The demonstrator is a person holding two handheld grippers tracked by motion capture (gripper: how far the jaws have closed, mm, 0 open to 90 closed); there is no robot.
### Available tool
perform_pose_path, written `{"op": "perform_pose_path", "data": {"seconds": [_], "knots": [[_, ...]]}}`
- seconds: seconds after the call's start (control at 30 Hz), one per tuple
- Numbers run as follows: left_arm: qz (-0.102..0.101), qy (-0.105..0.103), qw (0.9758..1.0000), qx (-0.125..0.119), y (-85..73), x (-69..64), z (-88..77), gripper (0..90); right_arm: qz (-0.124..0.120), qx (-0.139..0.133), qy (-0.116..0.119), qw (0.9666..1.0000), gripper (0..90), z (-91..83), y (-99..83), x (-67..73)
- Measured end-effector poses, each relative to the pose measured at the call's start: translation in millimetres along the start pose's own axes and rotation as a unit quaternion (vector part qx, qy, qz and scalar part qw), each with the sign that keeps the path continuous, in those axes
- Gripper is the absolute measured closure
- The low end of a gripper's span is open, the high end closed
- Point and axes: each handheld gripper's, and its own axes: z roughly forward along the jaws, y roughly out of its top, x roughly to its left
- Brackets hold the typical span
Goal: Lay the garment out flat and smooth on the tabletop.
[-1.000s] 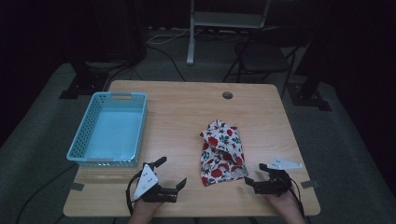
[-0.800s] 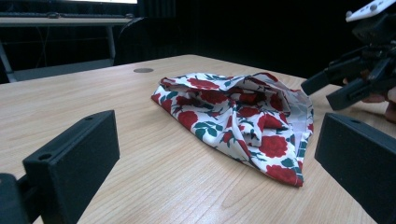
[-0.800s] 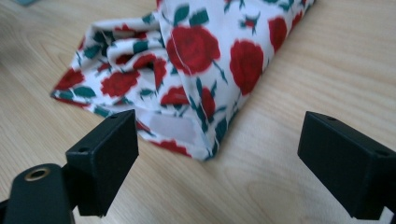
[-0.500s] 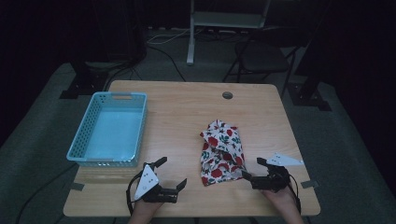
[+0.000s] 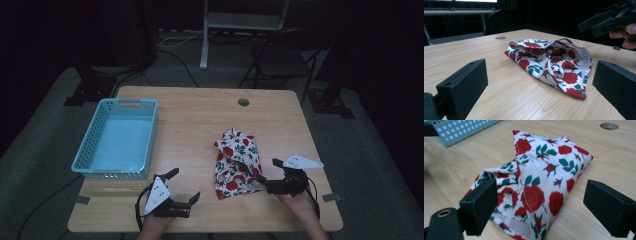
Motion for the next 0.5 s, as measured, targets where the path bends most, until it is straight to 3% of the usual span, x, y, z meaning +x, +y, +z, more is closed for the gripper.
{"op": "perform_pose_path", "data": {"seconds": [0.3,0.5], "knots": [[0.0,0.003,1.0,0.001,0.0,-0.5,0.0,0.5,-0.01,-0.014,-0.004,0.9998,11.8,7.1,23.1,-3.3],[0.0,0.002,1.0,0.0,0.0,-0.3,-0.1,0.5,-0.027,-0.009,-0.001,0.9996,11.8,23.7,34.0,-0.9]]}}
